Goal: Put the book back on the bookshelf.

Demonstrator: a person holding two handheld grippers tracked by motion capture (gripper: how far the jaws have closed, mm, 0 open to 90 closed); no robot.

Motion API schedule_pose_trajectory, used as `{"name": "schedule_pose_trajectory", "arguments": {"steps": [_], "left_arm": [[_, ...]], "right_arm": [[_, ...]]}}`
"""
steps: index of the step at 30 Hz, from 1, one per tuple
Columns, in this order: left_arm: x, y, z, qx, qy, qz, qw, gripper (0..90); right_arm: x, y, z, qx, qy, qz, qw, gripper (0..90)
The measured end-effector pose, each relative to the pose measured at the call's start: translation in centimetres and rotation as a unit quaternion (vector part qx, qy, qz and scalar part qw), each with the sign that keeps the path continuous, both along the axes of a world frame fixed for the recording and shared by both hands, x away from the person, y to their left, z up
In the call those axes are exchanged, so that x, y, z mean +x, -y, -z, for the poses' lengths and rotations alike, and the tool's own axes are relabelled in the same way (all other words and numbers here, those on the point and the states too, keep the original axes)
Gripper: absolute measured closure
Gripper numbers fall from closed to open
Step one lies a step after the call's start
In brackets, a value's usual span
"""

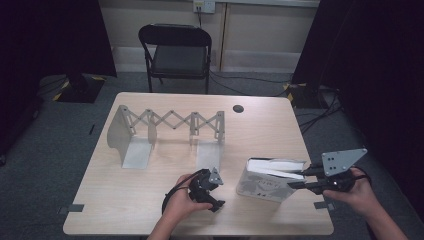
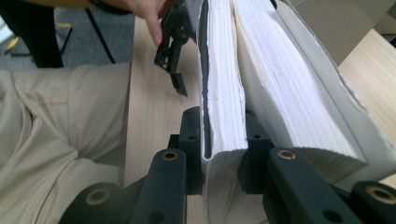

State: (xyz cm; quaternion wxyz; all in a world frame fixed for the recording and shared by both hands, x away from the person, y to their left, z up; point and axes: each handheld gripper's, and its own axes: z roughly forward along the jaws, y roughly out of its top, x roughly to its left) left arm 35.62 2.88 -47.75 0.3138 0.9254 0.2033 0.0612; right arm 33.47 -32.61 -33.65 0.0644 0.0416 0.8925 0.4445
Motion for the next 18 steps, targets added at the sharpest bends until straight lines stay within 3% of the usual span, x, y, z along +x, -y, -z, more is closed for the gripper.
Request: {"name": "schedule_pose_trajectory", "arguments": {"steps": [5,9,18], "left_arm": [[0.0,0.3,-1.0,-0.015,0.005,0.0,0.9999,20.2],[0.2,0.4,-2.0,-0.013,0.008,0.004,0.9999,20.2],[0.8,1.3,-3.7,-0.016,0.002,0.021,0.9996,20.6]], "right_arm": [[0.2,0.1,-0.1,-0.006,-0.003,0.008,0.9999,75.7],[0.4,0.0,-0.3,-0.018,-0.008,0.018,0.9996,75.8],[0.4,-0.8,-1.2,-0.069,-0.016,0.03,0.997,75.6]]}}
